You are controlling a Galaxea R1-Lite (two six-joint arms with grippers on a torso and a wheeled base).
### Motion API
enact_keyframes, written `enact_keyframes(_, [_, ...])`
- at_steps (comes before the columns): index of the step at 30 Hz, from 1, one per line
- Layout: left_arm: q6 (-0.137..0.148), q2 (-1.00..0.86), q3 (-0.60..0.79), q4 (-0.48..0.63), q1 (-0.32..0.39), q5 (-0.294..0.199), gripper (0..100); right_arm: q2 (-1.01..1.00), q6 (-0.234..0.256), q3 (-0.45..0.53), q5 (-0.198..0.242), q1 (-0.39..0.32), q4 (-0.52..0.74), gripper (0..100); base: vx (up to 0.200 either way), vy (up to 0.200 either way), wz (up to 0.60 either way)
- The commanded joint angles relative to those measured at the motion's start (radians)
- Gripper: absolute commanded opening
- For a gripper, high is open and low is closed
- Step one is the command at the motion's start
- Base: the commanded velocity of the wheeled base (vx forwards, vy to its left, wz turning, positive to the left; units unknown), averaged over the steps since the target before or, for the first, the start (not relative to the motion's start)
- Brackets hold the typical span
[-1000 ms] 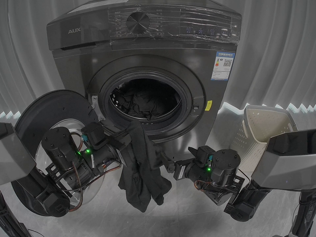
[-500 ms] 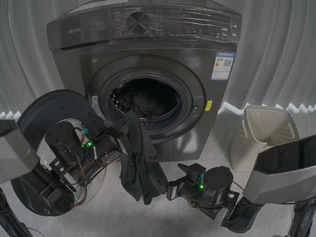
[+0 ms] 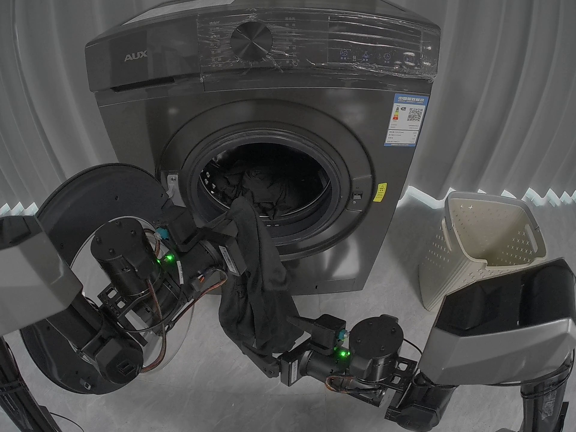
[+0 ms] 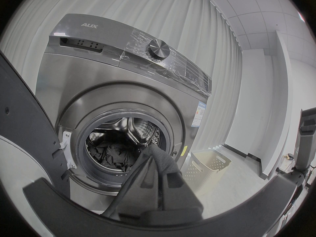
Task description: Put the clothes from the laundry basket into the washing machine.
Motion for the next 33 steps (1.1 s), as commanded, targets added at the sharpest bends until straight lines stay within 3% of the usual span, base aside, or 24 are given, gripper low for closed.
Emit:
enact_keyframes(1, [-0.001,0.007,-0.008,-0.002,-0.001,0.001,0,0.057,0.003,-0.078,0.029,-0.006,0.002,100,0.0,0.0,0.0])
enact_keyframes(5, [-0.006,0.009,-0.019,-0.001,-0.007,0.015,0,0.123,0.004,-0.153,0.081,-0.012,0.0,100,0.0,0.0,0.0])
enact_keyframes(10, [-0.004,0.011,-0.017,-0.001,-0.007,0.024,0,0.184,0.007,-0.281,0.083,-0.035,0.009,100,0.0,0.0,0.0])
enact_keyframes(16, [-0.004,0.006,-0.016,-0.001,-0.009,0.043,0,0.221,0.007,-0.36,0.073,-0.047,0.016,100,0.0,0.0,0.0])
enact_keyframes(22, [-0.006,-0.009,-0.017,-0.001,-0.01,0.04,0,0.266,-0.001,-0.475,0.023,-0.101,0.063,100,0.0,0.0,0.0])
enact_keyframes(24, [-0.006,-0.009,-0.017,-0.001,-0.01,0.04,0,0.281,-0.008,-0.523,-0.017,-0.129,0.085,100,0.0,0.0,0.0])
enact_keyframes(27, [-0.006,-0.009,-0.019,-0.001,-0.01,0.038,0,0.293,-0.034,-0.561,-0.054,-0.161,0.108,100,0.0,0.0,0.0])
enact_keyframes(29, [-0.006,-0.008,-0.017,-0.001,-0.007,0.04,0,0.303,-0.08,-0.597,-0.097,-0.201,0.109,100,0.0,0.0,0.0])
enact_keyframes(33, [-0.004,0.001,-0.019,-0.001,-0.002,0.043,0,0.303,-0.082,-0.567,-0.098,-0.196,0.095,100,0.0,0.0,0.0])
